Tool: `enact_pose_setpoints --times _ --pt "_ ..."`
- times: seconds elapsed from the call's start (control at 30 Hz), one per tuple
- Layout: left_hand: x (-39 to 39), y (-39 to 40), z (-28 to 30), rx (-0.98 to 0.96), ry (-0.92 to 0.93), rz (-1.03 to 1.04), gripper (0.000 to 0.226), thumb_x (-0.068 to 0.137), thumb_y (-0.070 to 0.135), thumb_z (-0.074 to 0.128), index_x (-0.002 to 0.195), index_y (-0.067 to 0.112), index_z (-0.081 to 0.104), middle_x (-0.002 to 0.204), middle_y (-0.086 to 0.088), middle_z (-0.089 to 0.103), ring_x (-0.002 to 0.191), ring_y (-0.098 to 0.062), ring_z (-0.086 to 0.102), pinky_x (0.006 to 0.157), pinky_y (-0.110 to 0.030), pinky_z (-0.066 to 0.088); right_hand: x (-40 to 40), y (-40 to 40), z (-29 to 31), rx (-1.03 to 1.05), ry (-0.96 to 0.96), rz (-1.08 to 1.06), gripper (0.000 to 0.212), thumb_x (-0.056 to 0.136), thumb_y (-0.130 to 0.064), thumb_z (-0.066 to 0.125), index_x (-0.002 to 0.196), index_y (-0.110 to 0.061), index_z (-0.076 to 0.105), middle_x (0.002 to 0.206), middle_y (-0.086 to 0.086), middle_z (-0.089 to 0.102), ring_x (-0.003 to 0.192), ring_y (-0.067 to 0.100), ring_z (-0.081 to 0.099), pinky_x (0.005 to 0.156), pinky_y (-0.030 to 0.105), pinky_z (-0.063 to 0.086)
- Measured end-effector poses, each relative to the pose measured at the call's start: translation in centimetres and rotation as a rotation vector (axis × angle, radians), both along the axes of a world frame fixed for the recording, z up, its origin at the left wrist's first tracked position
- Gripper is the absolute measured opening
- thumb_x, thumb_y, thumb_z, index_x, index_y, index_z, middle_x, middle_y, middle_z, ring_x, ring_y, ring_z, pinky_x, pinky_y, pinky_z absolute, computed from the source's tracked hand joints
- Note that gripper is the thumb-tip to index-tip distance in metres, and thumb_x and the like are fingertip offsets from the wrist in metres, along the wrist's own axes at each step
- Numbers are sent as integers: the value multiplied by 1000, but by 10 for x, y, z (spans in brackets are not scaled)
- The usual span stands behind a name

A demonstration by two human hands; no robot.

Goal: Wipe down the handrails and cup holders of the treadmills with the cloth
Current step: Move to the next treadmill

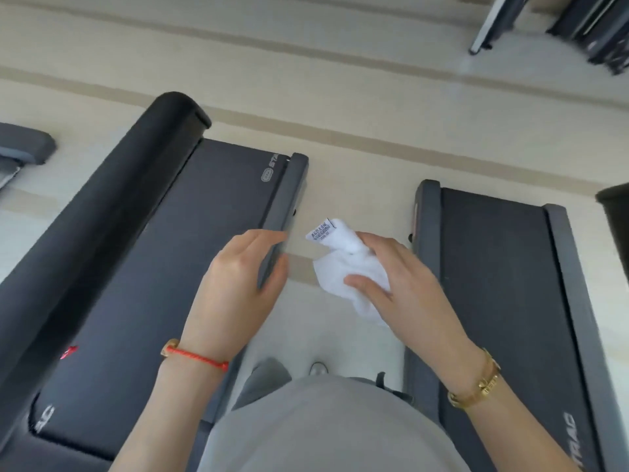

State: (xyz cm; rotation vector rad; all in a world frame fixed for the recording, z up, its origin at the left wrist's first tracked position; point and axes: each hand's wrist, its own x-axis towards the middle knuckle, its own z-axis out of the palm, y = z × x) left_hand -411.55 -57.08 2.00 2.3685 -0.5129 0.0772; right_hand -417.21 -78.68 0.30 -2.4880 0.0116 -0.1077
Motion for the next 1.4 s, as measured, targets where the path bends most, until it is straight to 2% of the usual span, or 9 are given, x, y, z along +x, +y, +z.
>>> enact_pose_setpoints --times 0.1,0.2,0.27,0.47,0.67,0.8,1.03,1.2,1.4 --pt "20 -28 -4 -1 18 -124 28 93 13 62 121 11 66 117 2 66 71 7 50 84 -31 50 -6 -20 -3 -7 17 -111 47 93 -39 59 136 -25 47 120 -8 56 106 8 47 85 15 34" --pt "44 -57 -7 11 22 -272 28 94 13 60 122 10 65 118 1 66 103 -8 61 95 -29 48 -12 -36 -5 15 24 -259 47 92 -38 61 135 -23 48 119 -4 57 103 7 46 82 14 32" --pt "61 -78 -9 16 20 -364 28 94 13 61 121 10 65 119 1 66 112 -17 60 98 -30 47 -15 -45 -7 34 24 -357 47 92 -38 61 135 -22 49 118 -3 58 102 7 47 82 15 34" --pt "115 -148 -10 27 8 -664 27 95 14 60 121 13 65 115 2 67 107 -18 61 96 -31 45 -12 -64 -7 53 30 -670 47 93 -37 61 137 -25 48 121 -9 56 105 5 48 81 13 33" --pt "154 -225 -3 25 -28 -996 27 96 17 58 122 14 64 115 2 66 108 -19 61 96 -37 47 -3 -67 1 24 -13 -996 46 94 -39 58 137 -28 48 113 -11 55 100 8 51 82 25 43" --pt "165 -270 -3 -11 -62 -1221 27 96 17 58 121 13 64 117 3 66 110 -17 61 97 -31 47 1 -65 2 -2 -44 -1212 48 94 -35 60 139 -24 49 117 -6 55 104 12 51 85 25 41" --pt "159 -332 -2 -72 -57 -1549 27 95 15 59 122 12 64 117 3 66 107 -18 60 94 -37 49 -2 -66 6 -154 -109 -1548 49 93 -33 61 140 -24 49 115 -4 54 104 17 49 85 24 40" --pt "139 -375 7 -105 -74 -1704 28 97 17 57 123 12 64 119 3 66 111 -18 59 95 -42 49 -13 -86 19 -300 -166 -1703 47 95 -31 61 139 -26 49 112 -4 51 100 19 49 84 23 39" --pt "106 -426 19 -198 -85 -1781 28 96 17 58 123 13 64 119 5 66 113 -14 57 97 -31 46 -44 -116 34 -376 -208 -1824 47 95 -30 60 140 -28 47 113 -7 47 105 20 47 87 20 37"
